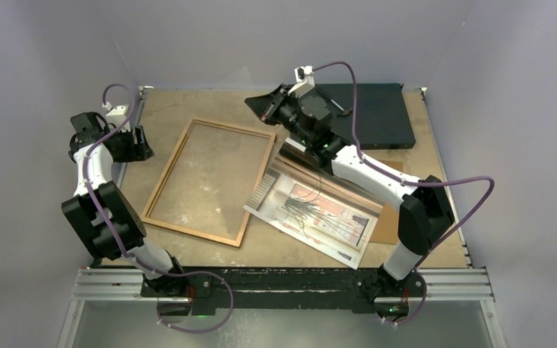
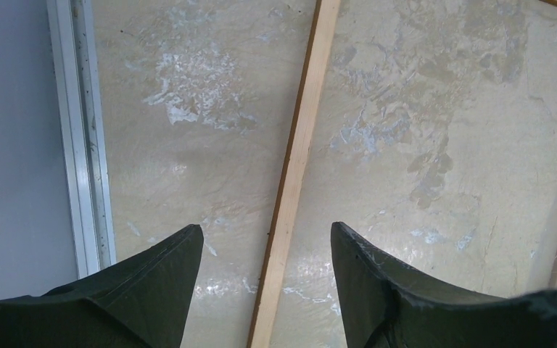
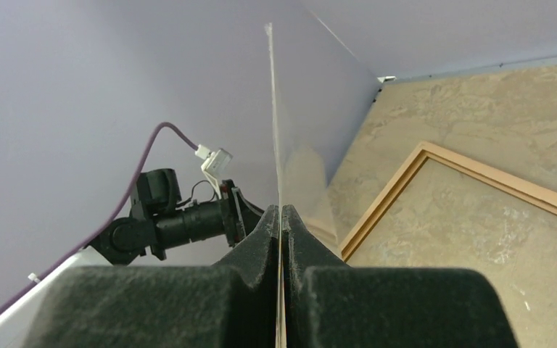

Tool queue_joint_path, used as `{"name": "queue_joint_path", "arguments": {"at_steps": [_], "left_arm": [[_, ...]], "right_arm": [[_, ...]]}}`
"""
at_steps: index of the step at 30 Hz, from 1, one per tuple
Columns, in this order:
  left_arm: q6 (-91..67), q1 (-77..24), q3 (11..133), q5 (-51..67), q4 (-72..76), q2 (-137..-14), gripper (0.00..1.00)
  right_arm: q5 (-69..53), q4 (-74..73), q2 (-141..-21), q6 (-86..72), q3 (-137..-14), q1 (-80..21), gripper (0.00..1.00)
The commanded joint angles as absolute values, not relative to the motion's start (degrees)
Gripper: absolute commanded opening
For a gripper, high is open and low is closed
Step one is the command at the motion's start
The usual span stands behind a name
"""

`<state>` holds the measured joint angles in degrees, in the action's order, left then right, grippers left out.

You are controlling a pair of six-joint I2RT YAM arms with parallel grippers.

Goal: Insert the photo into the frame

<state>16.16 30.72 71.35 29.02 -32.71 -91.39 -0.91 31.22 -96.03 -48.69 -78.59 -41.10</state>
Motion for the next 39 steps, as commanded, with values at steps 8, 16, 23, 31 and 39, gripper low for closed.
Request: {"name": "queue_joint_path", "arguments": {"at_steps": [8, 16, 23, 31, 39], "left_arm": [[22.90, 30.81, 65.05, 30.80, -31.01, -91.03, 0.61], [28.65, 24.02, 60.34, 25.06, -25.70, -88.77, 0.67], [25.86, 18.06, 62.34, 16.99, -20.88, -95.12, 0.81], [23.97, 16.47, 65.49, 10.75, -17.81, -100.93, 0.83], [18.25, 16.31, 67.88, 9.65, -19.96, -107.21, 0.56]], "right_arm": [[10.99, 22.96, -89.07, -47.22, -77.28, -42.04, 0.00], [14.62, 18.81, -82.50, -39.03, -74.25, -40.57, 0.00], [9.31, 18.10, -76.72, -42.37, -69.71, -34.73, 0.00], [8.43, 15.43, -70.84, -41.69, -65.31, -28.33, 0.00], [6.44, 14.47, -67.77, -41.25, -64.53, -23.71, 0.00]]}}
